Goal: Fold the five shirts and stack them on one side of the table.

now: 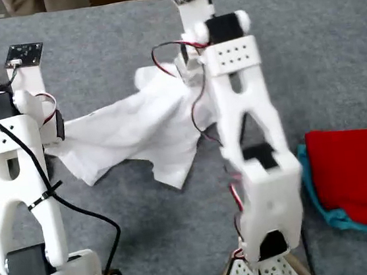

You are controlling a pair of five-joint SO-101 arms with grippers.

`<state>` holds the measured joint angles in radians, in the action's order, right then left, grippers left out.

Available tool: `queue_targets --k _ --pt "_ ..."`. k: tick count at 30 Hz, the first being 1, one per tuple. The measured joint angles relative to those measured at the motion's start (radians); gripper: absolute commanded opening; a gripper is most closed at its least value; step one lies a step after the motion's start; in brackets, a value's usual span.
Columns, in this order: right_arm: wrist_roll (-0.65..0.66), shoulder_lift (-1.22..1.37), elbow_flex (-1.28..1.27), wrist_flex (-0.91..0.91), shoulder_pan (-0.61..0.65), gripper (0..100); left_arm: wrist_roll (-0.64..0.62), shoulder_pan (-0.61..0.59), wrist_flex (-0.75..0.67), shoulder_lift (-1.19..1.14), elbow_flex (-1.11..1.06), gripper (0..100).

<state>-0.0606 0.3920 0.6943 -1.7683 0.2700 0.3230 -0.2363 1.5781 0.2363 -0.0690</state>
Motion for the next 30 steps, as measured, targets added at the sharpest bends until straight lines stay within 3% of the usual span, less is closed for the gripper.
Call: queue_targets --k 7,12,14,18,24,30 --pt "0.0 -0.46 -0.677 0.006 0.006 4.0 0.0 0.0 0.0 0.0 0.0 2" --pt "0.0 -0.543 -0.99 0.101 0.009 33.7 0.0 0.0 0.0 0.0 0.0 2" --pt "0.006 -0.545 -1.007 0.107 0.009 41.2 0.0 0.0 0.0 0.0 0.0 2" --pt "0.06 -0.595 -0.942 0.078 0.009 41.7 0.002 -0.006 0.0 0.0 0.009 2" --pt "0.089 -0.606 -0.64 0.025 -0.008 41.7 0.08 -0.052 0.0 0.0 0.095 2" --pt "0.032 -0.31 -0.559 0.222 -0.075 41.7 0.114 -0.058 0.008 0.0 0.109 2"
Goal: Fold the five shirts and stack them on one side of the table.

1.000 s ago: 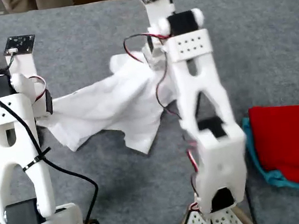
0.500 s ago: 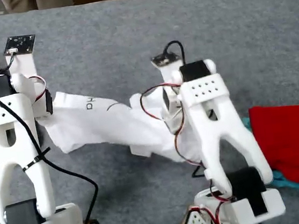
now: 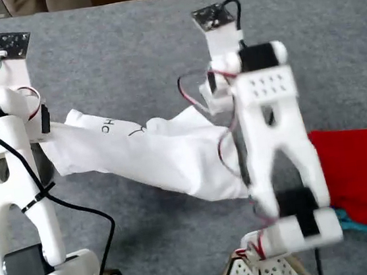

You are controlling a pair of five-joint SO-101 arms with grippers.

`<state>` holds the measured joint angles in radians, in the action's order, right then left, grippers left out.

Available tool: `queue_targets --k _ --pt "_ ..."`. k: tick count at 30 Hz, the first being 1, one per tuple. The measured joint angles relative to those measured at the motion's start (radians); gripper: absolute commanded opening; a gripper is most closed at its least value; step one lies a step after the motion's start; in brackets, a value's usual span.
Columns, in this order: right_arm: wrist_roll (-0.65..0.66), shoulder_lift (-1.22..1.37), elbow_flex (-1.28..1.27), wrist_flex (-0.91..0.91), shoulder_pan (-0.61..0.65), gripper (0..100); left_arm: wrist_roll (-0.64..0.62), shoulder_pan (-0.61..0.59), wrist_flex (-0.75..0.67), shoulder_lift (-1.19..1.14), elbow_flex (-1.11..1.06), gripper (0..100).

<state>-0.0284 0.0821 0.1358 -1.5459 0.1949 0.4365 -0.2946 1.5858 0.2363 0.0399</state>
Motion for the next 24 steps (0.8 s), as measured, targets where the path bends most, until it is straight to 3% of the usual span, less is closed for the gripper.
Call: queue_targets --k 7,14,21,24 --pt "-0.158 0.459 0.284 0.032 0.011 41.7 0.008 0.014 0.008 0.0 0.0 2" --pt "-0.25 0.766 0.758 -0.155 0.083 41.2 0.006 0.055 0.008 0.002 -0.032 2" --pt "-0.255 1.01 1.108 -0.213 0.133 21.2 0.005 0.058 0.008 0.002 -0.044 2" --pt "-0.259 1.1 1.177 -0.213 0.138 18.1 0.005 0.058 0.008 0.002 -0.044 2"
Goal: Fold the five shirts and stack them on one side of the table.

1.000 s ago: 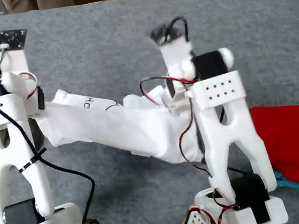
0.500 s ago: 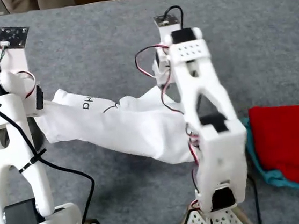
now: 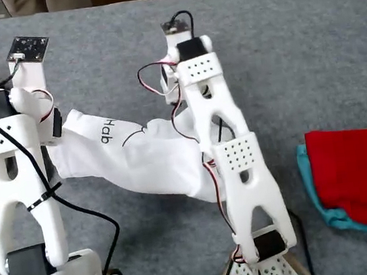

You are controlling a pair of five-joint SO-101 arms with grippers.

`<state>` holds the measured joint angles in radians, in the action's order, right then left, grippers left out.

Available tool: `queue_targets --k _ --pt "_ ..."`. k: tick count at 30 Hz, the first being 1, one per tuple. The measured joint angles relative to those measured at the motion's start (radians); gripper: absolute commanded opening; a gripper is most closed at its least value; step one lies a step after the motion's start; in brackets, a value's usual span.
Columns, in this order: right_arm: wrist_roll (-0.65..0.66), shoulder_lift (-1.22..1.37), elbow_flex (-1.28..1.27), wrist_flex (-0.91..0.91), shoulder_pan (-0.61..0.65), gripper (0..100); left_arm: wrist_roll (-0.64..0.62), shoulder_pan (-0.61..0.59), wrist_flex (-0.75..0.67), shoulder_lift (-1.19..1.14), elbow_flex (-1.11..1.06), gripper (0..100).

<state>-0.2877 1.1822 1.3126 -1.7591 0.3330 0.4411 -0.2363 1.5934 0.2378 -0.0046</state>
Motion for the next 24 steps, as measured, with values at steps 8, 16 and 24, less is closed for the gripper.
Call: queue_targets --k 8,16,24 --pt "0.0 0.127 0.112 -0.003 -0.015 18.1 0.0 0.0 0.0 0.0 0.0 2" --pt "-0.002 0.137 0.118 -0.006 -0.026 17.7 0.0 0.0 0.0 0.0 0.0 2" --pt "-0.002 0.138 0.12 -0.006 -0.054 3.9 0.0 0.0 0.0 0.0 0.0 2"
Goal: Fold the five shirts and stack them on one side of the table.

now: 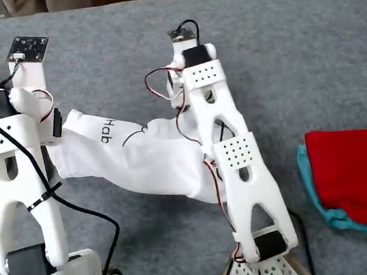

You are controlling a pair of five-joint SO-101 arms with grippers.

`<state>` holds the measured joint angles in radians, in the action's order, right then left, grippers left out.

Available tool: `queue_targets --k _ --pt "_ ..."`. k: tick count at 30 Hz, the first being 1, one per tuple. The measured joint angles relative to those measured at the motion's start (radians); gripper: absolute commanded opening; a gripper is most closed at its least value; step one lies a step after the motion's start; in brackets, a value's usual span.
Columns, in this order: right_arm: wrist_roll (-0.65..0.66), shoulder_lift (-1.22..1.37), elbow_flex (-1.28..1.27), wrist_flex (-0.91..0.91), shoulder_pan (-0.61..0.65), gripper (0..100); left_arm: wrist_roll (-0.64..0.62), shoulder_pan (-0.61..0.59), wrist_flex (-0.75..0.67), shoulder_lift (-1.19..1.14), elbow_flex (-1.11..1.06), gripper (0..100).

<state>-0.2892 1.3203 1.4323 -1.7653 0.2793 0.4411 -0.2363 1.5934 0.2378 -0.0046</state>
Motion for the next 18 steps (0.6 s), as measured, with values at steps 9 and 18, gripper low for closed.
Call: queue_targets --k 9,18 --pt "0.011 0.002 -0.011 0.0 -0.026 0.6 0.0 0.0 0.0 0.0 0.0 2" --pt "-0.008 -0.044 -0.017 0.0 -0.075 0.5 0.0 0.0 0.0 0.0 0.0 2"
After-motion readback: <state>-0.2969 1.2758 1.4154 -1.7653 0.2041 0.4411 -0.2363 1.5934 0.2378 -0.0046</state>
